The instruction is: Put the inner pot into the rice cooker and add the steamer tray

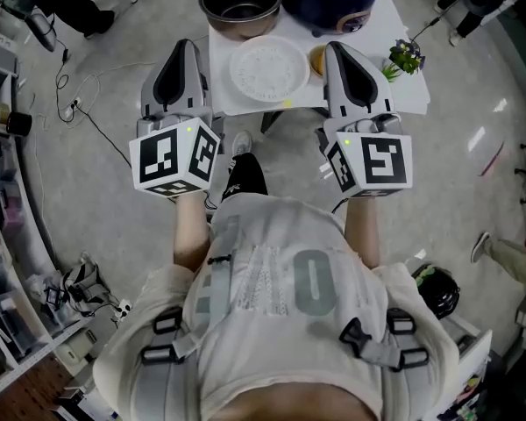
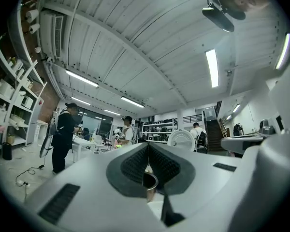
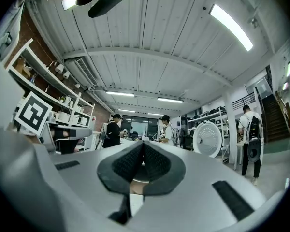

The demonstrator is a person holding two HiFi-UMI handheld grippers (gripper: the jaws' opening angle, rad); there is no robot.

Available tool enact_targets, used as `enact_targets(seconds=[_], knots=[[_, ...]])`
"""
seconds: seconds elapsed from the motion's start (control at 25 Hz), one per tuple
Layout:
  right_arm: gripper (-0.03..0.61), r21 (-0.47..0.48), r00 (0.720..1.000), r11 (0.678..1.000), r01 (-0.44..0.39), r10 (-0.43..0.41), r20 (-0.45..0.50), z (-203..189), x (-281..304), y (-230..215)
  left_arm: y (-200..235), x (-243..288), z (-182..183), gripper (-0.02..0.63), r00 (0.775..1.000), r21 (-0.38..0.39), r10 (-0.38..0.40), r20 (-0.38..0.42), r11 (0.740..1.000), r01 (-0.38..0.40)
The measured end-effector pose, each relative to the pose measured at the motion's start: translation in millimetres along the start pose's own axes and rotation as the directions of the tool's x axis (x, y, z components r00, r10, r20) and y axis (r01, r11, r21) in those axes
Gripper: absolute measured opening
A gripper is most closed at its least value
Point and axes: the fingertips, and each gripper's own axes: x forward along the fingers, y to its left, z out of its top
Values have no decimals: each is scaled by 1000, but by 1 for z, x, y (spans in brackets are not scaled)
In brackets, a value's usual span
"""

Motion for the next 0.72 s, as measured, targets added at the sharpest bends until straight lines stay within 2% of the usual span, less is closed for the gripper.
enact_targets(seconds=[0.44,0.72], knots=[[8,9,994,994,106,-106,-9,4,148,-37,69,153,4,21,996,15,-92,-18,996,92],[8,-4,980,981,194,-194,-38,-5,216,-44,102,231,7,21,985,28,-171,-14,985,171]])
